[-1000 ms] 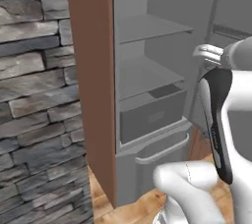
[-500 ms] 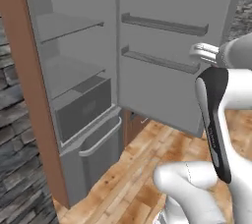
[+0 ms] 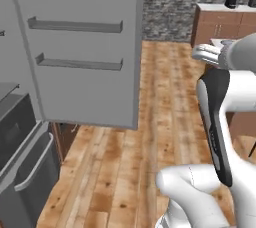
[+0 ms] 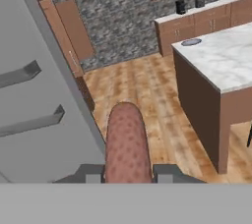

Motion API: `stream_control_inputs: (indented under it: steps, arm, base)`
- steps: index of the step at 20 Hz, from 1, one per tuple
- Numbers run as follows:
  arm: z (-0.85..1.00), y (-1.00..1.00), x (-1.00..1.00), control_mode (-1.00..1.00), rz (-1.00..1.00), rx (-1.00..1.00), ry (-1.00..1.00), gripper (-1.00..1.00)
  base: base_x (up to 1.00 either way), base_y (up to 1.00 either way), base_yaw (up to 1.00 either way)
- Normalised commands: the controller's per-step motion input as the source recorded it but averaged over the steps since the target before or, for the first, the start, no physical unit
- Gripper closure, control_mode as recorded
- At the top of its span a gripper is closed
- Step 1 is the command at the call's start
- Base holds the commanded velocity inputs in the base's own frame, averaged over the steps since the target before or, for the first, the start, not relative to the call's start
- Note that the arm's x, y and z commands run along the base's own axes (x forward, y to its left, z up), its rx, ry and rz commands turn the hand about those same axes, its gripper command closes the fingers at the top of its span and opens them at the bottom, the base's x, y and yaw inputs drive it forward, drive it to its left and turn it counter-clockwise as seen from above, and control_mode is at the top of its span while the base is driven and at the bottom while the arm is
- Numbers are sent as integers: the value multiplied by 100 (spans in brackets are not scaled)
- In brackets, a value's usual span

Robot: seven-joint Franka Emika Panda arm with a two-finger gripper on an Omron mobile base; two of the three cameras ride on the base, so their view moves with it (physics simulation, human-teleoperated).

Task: Move the hot dog bun to the plate on the dining table and place the condiment next to that plate. Then navigate to the fridge and take the sausage and place it on the plate as well.

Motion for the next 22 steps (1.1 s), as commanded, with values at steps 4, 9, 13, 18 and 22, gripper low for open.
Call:
stream_control_inputs:
  steps: [4, 9, 13, 18, 22]
  arm:
    - [0, 0, 0, 100, 0, 0, 0, 100]
    - [0, 0, 0, 100, 0, 0, 0, 100]
    - [0, 0, 0, 100, 0, 0, 0, 100]
    - [0, 0, 0, 100, 0, 0, 0, 100]
    - [0, 0, 0, 100, 0, 0, 0, 100]
  base:
    - [-7, -99, -35]
    - [2, -100, -15]
    - [6, -100, -13]
    - [23, -100, -9]
    - [34, -100, -11]
